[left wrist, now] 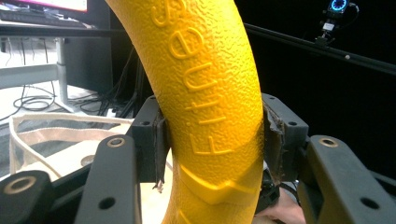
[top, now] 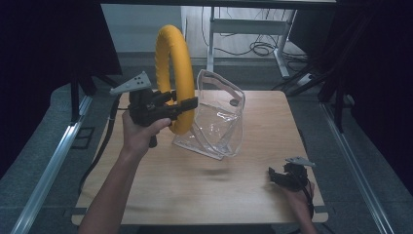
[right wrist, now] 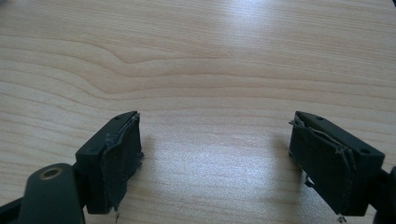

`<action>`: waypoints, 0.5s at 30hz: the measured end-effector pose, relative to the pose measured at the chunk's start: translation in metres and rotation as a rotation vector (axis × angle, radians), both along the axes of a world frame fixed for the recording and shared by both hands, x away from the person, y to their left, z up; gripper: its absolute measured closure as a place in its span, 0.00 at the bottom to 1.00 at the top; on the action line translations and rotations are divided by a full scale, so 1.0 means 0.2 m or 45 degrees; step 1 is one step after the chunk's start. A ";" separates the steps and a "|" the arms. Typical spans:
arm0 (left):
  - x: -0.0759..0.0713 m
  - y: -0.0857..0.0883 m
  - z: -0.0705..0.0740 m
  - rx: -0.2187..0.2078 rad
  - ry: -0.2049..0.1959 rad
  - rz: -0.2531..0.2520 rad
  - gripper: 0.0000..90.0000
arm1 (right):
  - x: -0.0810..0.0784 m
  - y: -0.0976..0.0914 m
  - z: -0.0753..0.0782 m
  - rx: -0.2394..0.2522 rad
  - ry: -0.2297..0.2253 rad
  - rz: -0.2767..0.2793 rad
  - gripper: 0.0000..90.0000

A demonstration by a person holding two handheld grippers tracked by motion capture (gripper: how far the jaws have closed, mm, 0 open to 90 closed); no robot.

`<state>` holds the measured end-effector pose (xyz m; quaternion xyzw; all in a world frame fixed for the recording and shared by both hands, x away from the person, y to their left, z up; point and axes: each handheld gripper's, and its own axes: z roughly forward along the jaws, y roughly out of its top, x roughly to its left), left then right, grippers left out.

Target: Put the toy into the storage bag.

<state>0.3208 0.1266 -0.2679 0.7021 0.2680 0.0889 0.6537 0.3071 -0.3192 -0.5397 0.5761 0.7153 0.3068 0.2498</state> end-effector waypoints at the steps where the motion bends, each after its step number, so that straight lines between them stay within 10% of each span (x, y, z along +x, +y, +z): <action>1: 0.00 -0.01 0.01 0.004 -0.006 -0.004 0.54 | 0.00 0.00 0.00 0.000 0.000 0.001 0.19; 15: 0.01 -0.16 0.09 0.027 -0.034 -0.062 0.54 | 0.00 0.00 0.00 -0.001 0.000 0.000 0.19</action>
